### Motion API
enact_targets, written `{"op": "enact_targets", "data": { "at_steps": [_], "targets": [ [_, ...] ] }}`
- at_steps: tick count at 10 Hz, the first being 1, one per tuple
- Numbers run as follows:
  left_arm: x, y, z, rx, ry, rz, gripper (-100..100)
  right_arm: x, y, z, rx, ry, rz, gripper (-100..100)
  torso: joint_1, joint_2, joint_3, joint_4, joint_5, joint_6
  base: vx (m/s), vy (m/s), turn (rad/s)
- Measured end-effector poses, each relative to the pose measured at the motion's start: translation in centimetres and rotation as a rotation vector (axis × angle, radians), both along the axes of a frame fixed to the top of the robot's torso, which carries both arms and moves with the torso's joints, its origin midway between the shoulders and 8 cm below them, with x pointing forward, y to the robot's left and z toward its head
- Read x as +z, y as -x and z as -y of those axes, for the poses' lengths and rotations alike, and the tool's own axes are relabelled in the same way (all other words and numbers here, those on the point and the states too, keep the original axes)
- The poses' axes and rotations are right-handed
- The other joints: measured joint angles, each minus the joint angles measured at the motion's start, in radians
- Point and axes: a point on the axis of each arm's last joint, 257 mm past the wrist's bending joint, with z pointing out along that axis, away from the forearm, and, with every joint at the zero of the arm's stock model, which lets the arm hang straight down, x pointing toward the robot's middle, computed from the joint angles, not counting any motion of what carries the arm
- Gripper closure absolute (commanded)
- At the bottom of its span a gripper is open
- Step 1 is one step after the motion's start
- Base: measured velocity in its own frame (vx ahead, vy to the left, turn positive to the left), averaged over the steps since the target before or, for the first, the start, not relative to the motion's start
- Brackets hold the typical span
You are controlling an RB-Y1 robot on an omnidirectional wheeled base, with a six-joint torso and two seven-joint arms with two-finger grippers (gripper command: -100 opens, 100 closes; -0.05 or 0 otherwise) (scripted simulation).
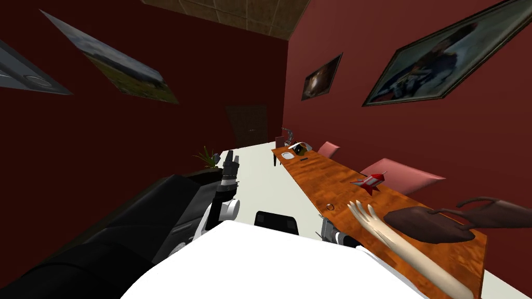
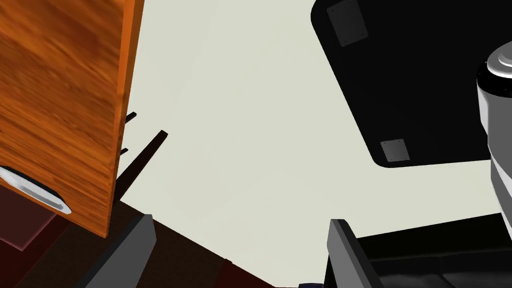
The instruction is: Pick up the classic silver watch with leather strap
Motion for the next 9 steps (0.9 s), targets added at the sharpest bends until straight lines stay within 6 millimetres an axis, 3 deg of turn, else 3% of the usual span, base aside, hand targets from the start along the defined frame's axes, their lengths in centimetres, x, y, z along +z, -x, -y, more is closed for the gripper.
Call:
{"op": "enact_targets", "data": {
  "at_steps": [9],
  "targets": [
    [0.0, 0.0, 0.0, 0.0, 0.0, 0.0, 0, -3.5, 3.3, 4.8, 0.156, 0.228, -0.085, -100, 0.001, 0.0, 0.0, 0.0, 0.0, 0.0, 0.033, -0.041, 0.116]
  ]
}}
